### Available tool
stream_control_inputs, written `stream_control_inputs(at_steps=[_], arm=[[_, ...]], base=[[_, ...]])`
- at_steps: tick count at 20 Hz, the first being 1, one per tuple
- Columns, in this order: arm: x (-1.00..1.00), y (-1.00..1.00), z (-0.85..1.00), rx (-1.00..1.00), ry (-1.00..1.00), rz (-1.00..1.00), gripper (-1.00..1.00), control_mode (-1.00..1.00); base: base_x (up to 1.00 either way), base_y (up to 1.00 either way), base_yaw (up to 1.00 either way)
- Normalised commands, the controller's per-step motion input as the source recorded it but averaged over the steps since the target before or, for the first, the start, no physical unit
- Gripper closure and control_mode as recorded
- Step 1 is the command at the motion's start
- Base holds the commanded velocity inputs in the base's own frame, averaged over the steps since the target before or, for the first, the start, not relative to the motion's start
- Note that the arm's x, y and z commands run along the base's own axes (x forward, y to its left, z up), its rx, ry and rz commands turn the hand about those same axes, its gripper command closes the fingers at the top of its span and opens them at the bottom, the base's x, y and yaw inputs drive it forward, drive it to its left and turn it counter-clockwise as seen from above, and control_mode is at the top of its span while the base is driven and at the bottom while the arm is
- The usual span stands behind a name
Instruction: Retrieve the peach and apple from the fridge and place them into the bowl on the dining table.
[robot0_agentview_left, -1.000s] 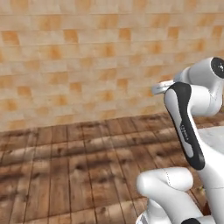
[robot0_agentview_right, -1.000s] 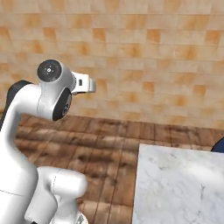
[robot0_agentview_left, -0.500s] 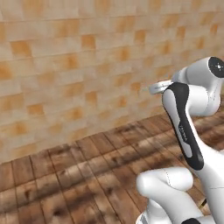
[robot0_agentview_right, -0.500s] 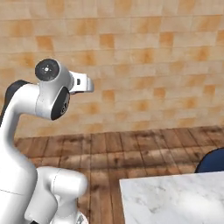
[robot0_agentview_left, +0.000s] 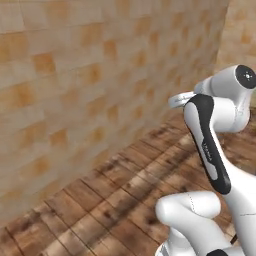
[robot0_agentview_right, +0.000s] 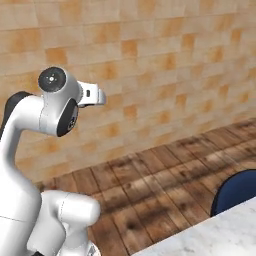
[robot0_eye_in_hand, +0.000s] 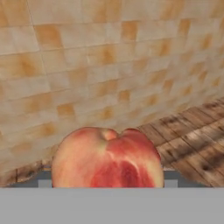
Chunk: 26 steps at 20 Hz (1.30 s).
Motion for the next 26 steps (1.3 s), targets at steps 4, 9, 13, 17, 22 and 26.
stream_control_inputs(at_steps=[4,9,13,17,22,26], arm=[[0.00,0.00,0.00,0.00,0.00,0.00,1.00,1.00],[0.00,0.00,0.00,0.00,0.00,0.00,1.00,1.00],[0.00,0.00,0.00,0.00,0.00,0.00,1.00,1.00],[0.00,0.00,0.00,0.00,0.00,0.00,1.00,1.00],[0.00,0.00,0.00,0.00,0.00,0.00,1.00,1.00],[0.00,0.00,0.00,0.00,0.00,0.00,1.00,1.00]], base=[[0.64,0.00,-0.64],[0.62,0.00,-0.63],[0.54,0.00,-0.63],[0.56,0.00,-0.65],[0.63,0.11,-0.67],[0.68,0.28,-0.69]])
